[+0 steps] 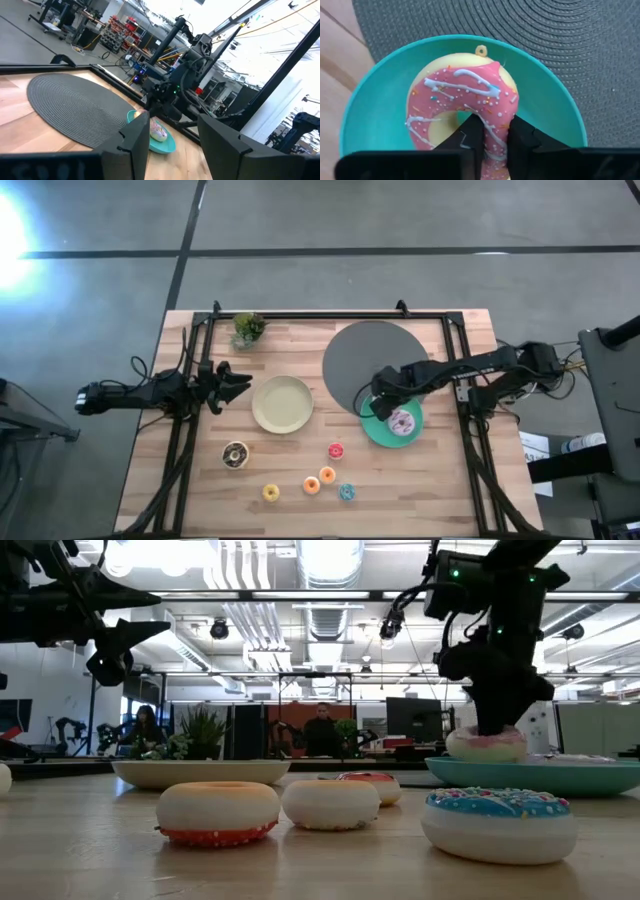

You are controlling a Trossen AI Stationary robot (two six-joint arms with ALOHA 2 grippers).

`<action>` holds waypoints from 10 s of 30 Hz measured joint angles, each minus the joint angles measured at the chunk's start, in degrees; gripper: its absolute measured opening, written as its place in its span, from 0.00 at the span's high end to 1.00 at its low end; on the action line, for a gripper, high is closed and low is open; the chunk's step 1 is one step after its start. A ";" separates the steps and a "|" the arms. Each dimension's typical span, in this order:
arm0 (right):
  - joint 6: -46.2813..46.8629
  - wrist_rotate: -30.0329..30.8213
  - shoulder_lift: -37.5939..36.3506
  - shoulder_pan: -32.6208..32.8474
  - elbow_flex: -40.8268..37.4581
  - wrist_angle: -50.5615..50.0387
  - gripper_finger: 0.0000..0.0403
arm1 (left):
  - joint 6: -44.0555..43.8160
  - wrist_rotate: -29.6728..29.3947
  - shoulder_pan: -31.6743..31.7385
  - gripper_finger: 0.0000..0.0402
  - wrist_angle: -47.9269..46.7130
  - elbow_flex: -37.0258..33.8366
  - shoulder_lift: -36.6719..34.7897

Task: Pick & Place donuts
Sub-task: Put the large pink donut on the green plate, then put the large black donut on the green plate, then put the small yellow donut on the light brown plate, then put the top small red donut on the light brown plate

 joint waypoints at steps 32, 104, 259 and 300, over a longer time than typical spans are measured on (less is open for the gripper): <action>-0.44 8.74 -9.01 5.05 0.60 -7.85 0.33 | -31.31 -0.14 -2.65 0.69 -7.25 7.44 11.09; -3.81 12.32 -11.50 5.88 0.48 -7.97 0.41 | -28.16 7.18 -37.09 0.59 -38.86 25.25 60.28; -19.93 13.83 -14.59 7.76 3.10 -1.67 0.46 | -15.52 0.61 -5.35 0.97 -47.10 45.83 73.50; -44.73 -15.44 5.75 11.01 6.03 22.39 0.46 | -33.46 -13.06 -28.73 0.66 -40.61 47.97 68.81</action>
